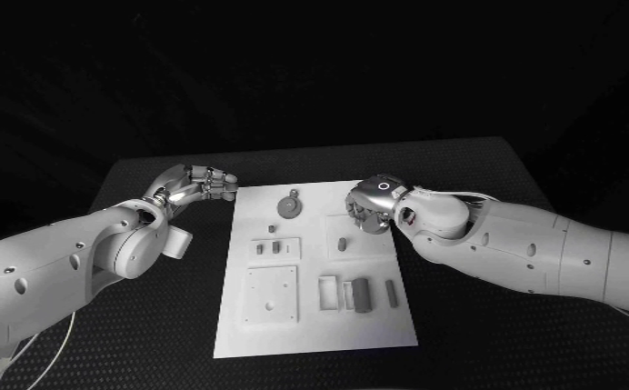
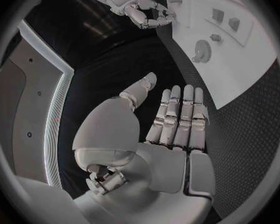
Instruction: Assemble the parts on the task board
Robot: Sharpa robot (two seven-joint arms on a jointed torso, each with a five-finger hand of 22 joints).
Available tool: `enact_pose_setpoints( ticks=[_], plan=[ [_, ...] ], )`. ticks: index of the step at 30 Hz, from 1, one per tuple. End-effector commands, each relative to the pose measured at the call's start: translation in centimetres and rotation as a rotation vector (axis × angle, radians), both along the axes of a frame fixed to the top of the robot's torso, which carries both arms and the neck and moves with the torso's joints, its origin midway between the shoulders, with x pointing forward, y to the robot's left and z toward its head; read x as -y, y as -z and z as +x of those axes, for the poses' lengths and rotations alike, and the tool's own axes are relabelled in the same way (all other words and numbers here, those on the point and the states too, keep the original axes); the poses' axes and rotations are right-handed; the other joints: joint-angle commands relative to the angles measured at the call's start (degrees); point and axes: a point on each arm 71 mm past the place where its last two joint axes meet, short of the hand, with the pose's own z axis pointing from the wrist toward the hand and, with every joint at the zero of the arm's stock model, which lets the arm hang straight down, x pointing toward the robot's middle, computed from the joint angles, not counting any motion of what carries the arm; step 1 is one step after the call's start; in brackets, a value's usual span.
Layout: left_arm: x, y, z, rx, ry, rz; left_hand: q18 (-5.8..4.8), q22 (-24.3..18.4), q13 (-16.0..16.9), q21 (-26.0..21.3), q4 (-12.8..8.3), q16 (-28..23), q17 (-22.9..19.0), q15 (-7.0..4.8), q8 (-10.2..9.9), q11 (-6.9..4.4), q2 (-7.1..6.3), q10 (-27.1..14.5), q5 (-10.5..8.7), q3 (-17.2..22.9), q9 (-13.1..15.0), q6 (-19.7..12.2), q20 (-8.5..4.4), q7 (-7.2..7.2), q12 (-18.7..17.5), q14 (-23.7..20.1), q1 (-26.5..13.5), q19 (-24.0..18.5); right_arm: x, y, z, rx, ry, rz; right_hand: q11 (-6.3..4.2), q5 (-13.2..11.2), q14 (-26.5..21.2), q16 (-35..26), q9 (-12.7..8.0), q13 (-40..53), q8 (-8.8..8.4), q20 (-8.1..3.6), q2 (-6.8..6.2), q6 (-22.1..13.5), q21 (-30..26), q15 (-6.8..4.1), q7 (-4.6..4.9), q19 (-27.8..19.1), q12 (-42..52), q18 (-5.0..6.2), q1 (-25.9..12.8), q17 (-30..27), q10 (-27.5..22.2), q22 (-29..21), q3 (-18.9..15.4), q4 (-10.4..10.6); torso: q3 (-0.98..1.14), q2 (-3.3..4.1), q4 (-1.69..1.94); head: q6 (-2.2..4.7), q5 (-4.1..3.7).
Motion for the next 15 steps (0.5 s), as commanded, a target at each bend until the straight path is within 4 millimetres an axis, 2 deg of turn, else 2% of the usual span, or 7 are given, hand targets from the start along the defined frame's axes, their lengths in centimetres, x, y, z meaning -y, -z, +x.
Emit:
enact_pose_setpoints(
  ticks=[1,9,15],
  plan=[
    [0.2,0.0,0.0,-0.002,0.013,-0.012,0.72,-0.11,-0.09,0.20,-0.04,-0.27,0.09,-0.18,0.15,0.29,-0.14,-0.07,-0.34,-0.11,-0.07,-0.21,-0.12,0.13,-0.13,0.37,0.41,0.43,0.0,-0.4,0.1,-0.027,0.012,0.024,0.01,-0.04,0.17,0.34,0.01,0.09,-0.16,0.03,-0.18,-0.04,0.26,-0.38,0.27,0.36,-0.09,0.81,-0.25,0.06,0.44,0.45,-0.14,0.03,0.01,0.03,0.00,-0.01,0.05],
    [0.1,0.0,0.0,-0.004,0.012,-0.011,0.70,-0.17,-0.11,0.19,-0.04,-0.33,0.13,-0.17,0.14,0.30,-0.15,-0.10,-0.34,-0.14,-0.09,-0.22,-0.11,0.14,-0.13,0.35,0.40,0.41,0.1,-1.5,0.1,-0.058,0.020,0.069,0.02,-0.03,0.15,0.32,0.02,0.11,-0.20,0.01,-0.05,-0.08,0.25,-0.38,0.29,0.36,-0.16,0.81,-0.32,0.05,0.41,0.48,-0.08,0.03,-0.04,0.04,-0.03,-0.03,0.03],
    [0.0,0.0,-0.1,-0.015,0.013,-0.008,0.69,-0.23,-0.14,0.18,-0.05,-0.41,0.16,-0.15,0.14,0.32,-0.17,-0.15,-0.34,-0.16,-0.10,-0.25,-0.10,0.15,-0.13,0.31,0.40,0.38,-0.9,-2.5,-0.5,-0.040,-0.013,0.090,0.02,-0.04,0.13,0.31,0.03,0.13,-0.23,0.01,-0.01,-0.11,0.23,-0.38,0.31,0.35,-0.20,0.81,-0.35,0.05,0.39,0.50,-0.06,0.02,-0.05,0.03,-0.03,-0.06,0.14]
  ],
)
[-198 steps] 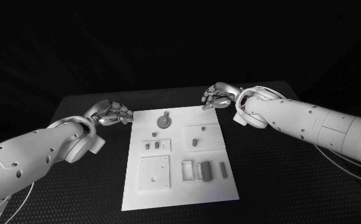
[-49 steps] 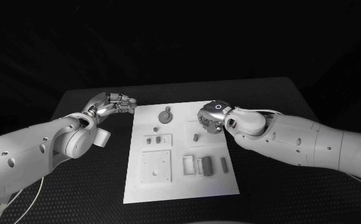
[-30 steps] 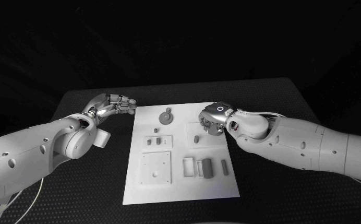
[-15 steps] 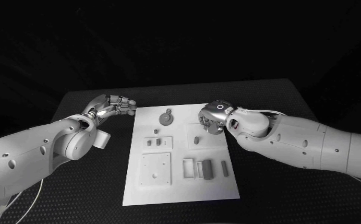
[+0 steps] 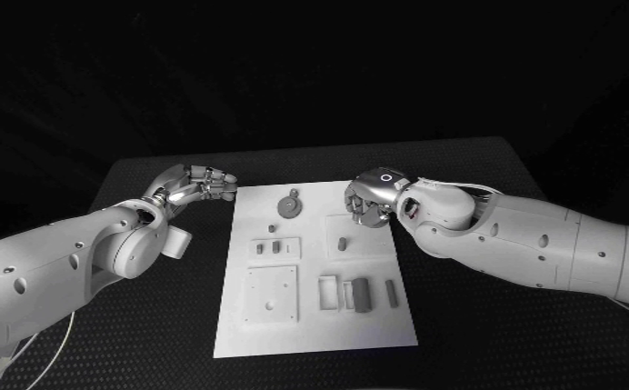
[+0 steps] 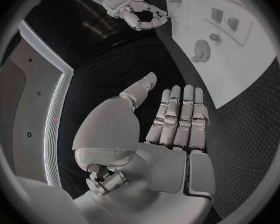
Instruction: Assemble the parts on the task board
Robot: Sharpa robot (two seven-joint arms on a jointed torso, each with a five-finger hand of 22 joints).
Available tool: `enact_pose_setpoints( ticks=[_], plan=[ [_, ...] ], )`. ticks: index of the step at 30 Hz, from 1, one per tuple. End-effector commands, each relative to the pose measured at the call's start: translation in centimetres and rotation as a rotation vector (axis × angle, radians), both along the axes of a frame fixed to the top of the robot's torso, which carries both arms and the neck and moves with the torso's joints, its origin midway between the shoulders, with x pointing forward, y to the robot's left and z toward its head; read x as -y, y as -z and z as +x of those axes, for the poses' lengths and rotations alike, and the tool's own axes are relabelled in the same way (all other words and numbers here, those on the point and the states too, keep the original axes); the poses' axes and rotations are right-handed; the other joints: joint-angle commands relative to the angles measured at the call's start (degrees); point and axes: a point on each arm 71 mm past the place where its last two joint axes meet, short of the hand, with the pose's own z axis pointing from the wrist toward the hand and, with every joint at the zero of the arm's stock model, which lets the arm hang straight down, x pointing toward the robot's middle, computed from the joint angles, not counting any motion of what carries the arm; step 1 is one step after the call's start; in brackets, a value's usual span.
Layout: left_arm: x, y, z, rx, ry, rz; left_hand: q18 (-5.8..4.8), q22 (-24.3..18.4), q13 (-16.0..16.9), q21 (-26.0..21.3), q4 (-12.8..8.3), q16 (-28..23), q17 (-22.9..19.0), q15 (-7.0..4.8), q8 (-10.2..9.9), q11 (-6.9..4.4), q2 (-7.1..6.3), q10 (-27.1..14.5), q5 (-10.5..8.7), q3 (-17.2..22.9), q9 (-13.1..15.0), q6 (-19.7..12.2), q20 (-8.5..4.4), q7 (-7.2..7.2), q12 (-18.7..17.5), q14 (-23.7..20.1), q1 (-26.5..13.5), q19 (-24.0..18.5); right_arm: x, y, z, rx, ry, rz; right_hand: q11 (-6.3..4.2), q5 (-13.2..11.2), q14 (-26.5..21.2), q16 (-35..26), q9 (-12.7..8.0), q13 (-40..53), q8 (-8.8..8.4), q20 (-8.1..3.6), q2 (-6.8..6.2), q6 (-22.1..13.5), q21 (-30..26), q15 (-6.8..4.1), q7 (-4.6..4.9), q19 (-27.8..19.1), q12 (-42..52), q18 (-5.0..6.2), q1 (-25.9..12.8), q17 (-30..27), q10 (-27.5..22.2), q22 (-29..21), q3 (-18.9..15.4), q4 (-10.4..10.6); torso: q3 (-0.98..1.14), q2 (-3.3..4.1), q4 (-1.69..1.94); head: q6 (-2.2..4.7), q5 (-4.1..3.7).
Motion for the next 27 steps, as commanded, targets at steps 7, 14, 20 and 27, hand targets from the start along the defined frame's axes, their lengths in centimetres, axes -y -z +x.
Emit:
enact_pose_setpoints(
  ticks=[7,14,20,27],
  plan=[
    [0.1,0.0,-0.1,-0.009,0.010,-0.007,0.65,-0.32,-0.22,0.15,-0.06,-0.70,0.17,-0.06,0.10,0.43,-0.28,-0.43,-0.35,-0.25,-0.15,-0.35,-0.05,0.19,-0.20,0.11,0.46,0.23,-2.2,-1.2,-1.1,0.006,-0.068,0.040,0.03,-0.03,0.13,0.31,0.02,0.08,-0.24,-0.01,0.00,-0.09,0.23,-0.40,0.31,0.35,-0.21,0.81,-0.36,0.06,0.41,0.47,-0.04,0.01,-0.11,-0.04,0.15,-0.03,0.67],
    [0.1,-0.1,0.0,-0.001,-0.004,-0.003,0.66,-0.37,-0.24,0.18,-0.04,-0.72,0.23,-0.06,0.11,0.43,-0.27,-0.43,-0.34,-0.25,-0.16,-0.34,-0.05,0.20,-0.16,0.16,0.49,0.26,-5.2,-1.8,-2.4,0.013,-0.153,0.060,0.03,-0.03,0.12,0.30,0.03,0.10,-0.25,-0.02,0.03,-0.09,0.23,-0.41,0.31,0.36,-0.24,0.81,-0.35,0.06,0.42,0.49,-0.01,0.00,-0.08,-0.10,0.05,-0.30,2.86],
    [-0.1,-0.1,0.0,0.004,-0.012,-0.002,0.67,-0.41,-0.25,0.21,-0.03,-0.75,0.29,-0.07,0.13,0.42,-0.34,-0.40,-0.35,-0.29,-0.16,-0.32,-0.05,0.19,-0.12,0.21,0.48,0.29,-7.2,-1.7,-3.2,0.025,-0.205,0.068,0.02,-0.03,0.12,0.30,0.04,0.12,-0.26,-0.03,0.05,-0.10,0.22,-0.42,0.31,0.36,-0.26,0.81,-0.33,0.06,0.42,0.51,0.02,-0.01,-0.13,-0.15,-0.23,-0.17,3.78],
    [0.2,-0.1,0.1,0.007,-0.010,-0.003,0.68,-0.45,-0.26,0.23,-0.02,-0.77,0.34,-0.07,0.14,0.42,-0.35,-0.39,-0.35,-0.31,-0.17,-0.31,-0.05,0.19,-0.10,0.23,0.46,0.31,-8.8,-1.3,-4.4,0.024,-0.253,0.082,0.02,-0.03,0.13,0.30,0.06,0.14,-0.26,-0.05,0.06,-0.10,0.22,-0.42,0.31,0.37,-0.28,0.81,-0.32,0.07,0.43,0.54,0.04,-0.01,-0.26,-0.18,-0.22,-0.17,4.76]
  ],
)
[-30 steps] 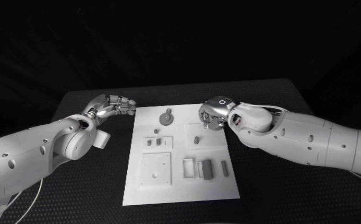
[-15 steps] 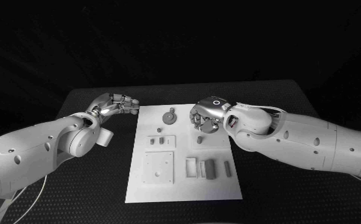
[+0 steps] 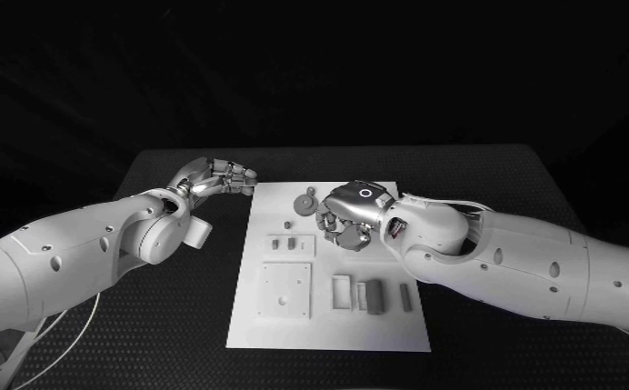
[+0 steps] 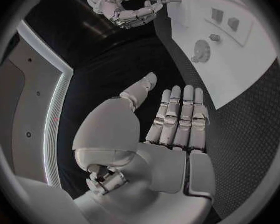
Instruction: Assemble the parts on the task board
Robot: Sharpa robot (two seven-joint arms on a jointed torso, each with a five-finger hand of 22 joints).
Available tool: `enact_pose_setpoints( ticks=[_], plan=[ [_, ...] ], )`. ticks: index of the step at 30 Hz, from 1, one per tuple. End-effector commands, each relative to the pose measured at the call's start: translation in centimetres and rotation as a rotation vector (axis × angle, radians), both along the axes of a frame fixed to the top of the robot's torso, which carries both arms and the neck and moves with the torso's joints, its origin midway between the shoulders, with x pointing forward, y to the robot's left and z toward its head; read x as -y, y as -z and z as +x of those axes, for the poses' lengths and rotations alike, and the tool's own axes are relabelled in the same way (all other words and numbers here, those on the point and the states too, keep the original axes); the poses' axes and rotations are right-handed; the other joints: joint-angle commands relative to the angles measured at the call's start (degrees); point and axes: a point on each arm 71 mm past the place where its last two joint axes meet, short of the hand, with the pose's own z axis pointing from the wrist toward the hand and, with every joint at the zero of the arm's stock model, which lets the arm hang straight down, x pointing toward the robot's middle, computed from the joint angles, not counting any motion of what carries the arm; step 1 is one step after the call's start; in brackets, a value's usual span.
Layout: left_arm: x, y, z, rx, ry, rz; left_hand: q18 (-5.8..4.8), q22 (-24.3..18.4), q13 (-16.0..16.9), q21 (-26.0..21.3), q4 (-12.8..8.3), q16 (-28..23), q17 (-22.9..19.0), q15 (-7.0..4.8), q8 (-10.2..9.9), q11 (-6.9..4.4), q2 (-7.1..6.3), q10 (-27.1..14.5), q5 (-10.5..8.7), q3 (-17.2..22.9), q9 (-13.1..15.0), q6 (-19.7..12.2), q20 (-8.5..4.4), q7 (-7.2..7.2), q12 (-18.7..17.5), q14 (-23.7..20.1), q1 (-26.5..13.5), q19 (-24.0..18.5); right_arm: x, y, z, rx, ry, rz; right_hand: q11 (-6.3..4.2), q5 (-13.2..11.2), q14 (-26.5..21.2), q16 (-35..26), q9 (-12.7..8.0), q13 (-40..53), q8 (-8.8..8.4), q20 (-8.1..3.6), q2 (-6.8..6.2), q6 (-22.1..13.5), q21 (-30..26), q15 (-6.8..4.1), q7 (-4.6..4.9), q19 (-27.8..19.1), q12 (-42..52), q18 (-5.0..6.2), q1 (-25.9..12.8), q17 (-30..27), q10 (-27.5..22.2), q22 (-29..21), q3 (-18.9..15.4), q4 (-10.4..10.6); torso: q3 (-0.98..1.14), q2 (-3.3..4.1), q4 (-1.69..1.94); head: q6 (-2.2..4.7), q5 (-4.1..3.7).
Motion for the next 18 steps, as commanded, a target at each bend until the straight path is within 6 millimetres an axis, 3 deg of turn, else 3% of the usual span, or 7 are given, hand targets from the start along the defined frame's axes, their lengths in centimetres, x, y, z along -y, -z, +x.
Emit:
enact_pose_setpoints(
  ticks=[1,6,18],
  plan=[
    [0.2,-0.1,0.1,0.012,-0.004,-0.008,0.67,-0.10,-0.06,0.23,-0.01,-0.30,0.06,-0.07,0.14,0.19,-0.12,-0.16,-0.35,-0.31,-0.06,-0.30,-0.05,0.19,-0.10,0.23,0.23,0.31,-0.9,0.3,-0.6,0.020,-0.041,-0.008,0.02,-0.03,-0.12,0.31,0.09,0.09,-0.18,-0.06,0.14,-0.04,0.23,-0.43,0.33,0.38,-0.28,0.82,-0.23,0.08,0.44,0.56,0.04,-0.01,-0.06,-0.05,-0.08,-0.05,0.85],
    [0.4,0.0,0.3,0.013,-0.004,-0.007,0.67,-0.12,-0.06,0.23,-0.01,-0.32,0.08,-0.07,0.15,0.19,-0.12,-0.15,-0.35,-0.32,-0.07,-0.30,-0.04,0.19,-0.08,0.24,0.22,0.32,-1.8,1.6,-1.3,0.042,-0.063,-0.008,0.01,-0.03,-0.10,0.32,0.11,0.12,-0.17,-0.07,0.11,-0.02,0.24,-0.44,0.33,0.40,-0.29,0.82,-0.22,0.09,0.47,0.59,0.05,-0.01,-0.13,-0.22,-0.12,-0.37,1.75],
    [0.8,0.1,0.6,0.013,0.001,-0.007,0.68,-0.18,-0.08,0.24,-0.02,-0.38,0.15,-0.08,0.15,0.18,-0.06,-0.14,-0.33,-0.31,-0.08,-0.31,-0.05,0.19,-0.07,0.26,0.25,0.34,-3.4,4.0,-2.9,0.037,-0.109,0.000,-0.07,-0.03,0.09,0.43,0.22,0.25,-0.13,-0.17,-0.11,0.11,0.34,-0.53,0.27,0.60,-0.32,0.82,-0.11,0.14,0.64,0.74,0.09,-0.01,-0.05,-0.11,-0.15,-0.93,4.05]
  ],
)
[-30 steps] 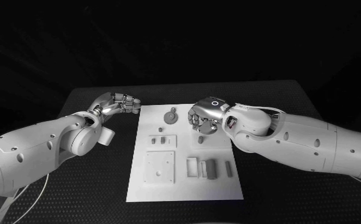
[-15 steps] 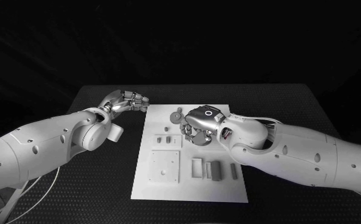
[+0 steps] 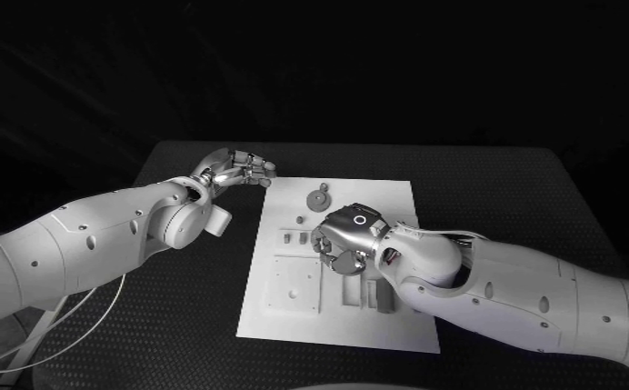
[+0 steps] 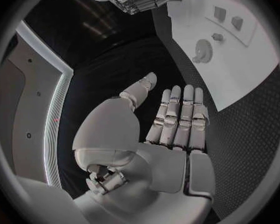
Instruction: Assemble the parts on the task board
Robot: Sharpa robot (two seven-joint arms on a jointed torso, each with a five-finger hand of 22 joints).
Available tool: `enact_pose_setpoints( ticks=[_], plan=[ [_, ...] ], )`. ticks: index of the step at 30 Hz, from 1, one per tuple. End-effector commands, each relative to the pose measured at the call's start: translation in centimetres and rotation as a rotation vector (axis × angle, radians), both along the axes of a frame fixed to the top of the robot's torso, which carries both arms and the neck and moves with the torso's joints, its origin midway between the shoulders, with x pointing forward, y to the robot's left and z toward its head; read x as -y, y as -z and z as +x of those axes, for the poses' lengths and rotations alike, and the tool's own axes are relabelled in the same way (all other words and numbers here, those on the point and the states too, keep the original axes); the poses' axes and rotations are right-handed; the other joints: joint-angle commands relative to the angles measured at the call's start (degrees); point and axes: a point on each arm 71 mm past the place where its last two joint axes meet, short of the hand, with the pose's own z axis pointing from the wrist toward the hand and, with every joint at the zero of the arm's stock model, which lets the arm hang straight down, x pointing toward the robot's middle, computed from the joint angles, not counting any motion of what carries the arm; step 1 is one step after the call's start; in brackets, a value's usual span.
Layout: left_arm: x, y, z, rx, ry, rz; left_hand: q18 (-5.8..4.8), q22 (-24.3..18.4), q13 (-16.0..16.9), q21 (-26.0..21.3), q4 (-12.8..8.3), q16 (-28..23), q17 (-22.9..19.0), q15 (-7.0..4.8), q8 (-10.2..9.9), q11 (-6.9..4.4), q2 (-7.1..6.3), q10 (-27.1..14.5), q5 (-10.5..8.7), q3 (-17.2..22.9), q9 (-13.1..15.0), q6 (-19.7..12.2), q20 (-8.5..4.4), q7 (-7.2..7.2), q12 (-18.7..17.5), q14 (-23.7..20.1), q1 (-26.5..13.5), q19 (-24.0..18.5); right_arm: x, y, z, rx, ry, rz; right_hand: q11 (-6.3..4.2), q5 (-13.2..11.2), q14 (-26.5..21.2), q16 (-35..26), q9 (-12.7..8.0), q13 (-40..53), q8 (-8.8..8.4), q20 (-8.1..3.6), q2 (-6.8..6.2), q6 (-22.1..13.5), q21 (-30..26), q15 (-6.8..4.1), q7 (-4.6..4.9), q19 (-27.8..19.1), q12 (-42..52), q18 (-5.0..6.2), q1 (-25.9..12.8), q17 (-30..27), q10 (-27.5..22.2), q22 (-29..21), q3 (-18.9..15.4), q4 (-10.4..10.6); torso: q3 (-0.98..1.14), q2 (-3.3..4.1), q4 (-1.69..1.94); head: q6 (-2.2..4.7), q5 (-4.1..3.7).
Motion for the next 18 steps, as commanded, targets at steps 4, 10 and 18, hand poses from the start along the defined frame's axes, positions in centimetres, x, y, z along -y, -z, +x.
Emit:
enact_pose_setpoints(
  ticks=[4,10,18],
  plan=[
    [0.2,0.0,0.1,0.001,0.010,-0.011,0.69,-0.10,-0.10,0.24,-0.03,-0.40,0.11,-0.07,0.16,0.18,-0.04,-0.15,-0.33,-0.30,-0.09,-0.31,-0.05,0.18,-0.06,0.26,0.26,0.33,-0.3,0.8,-0.9,0.024,-0.032,0.010,0.13,-0.03,0.13,0.24,0.04,0.09,-0.05,0.04,-0.07,0.14,0.36,-0.30,0.25,0.41,-0.33,0.83,-0.01,0.06,0.46,0.77,0.11,-0.01,-0.04,0.05,0.14,-0.33,0.65],
    [0.2,0.0,0.1,0.000,0.009,-0.010,0.68,-0.16,-0.13,0.22,-0.04,-0.47,0.15,-0.06,0.15,0.19,-0.06,-0.18,-0.33,-0.32,-0.11,-0.33,-0.04,0.19,-0.07,0.22,0.29,0.30,-0.8,1.7,-1.6,0.019,-0.046,0.017,0.11,-0.03,0.18,0.26,0.08,0.14,-0.04,0.01,-0.17,0.18,0.39,-0.33,0.23,0.47,-0.35,0.83,0.03,0.06,0.51,0.81,0.12,-0.02,0.05,0.08,0.04,-0.49,1.58],
    [0.1,0.0,0.1,0.000,0.008,-0.009,0.67,-0.19,-0.14,0.22,-0.02,-0.50,0.18,-0.05,0.14,0.20,-0.04,-0.19,-0.34,-0.33,-0.12,-0.34,-0.03,0.20,-0.07,0.21,0.27,0.30,-1.4,2.1,-2.3,0.016,-0.059,0.050,0.08,-0.03,0.25,0.28,0.12,0.19,-0.02,-0.02,-0.25,0.24,0.42,-0.36,0.21,0.55,-0.36,0.83,0.07,0.07,0.58,0.85,0.14,-0.01,-0.05,0.06,0.06,-0.69,2.86]
  ],
)
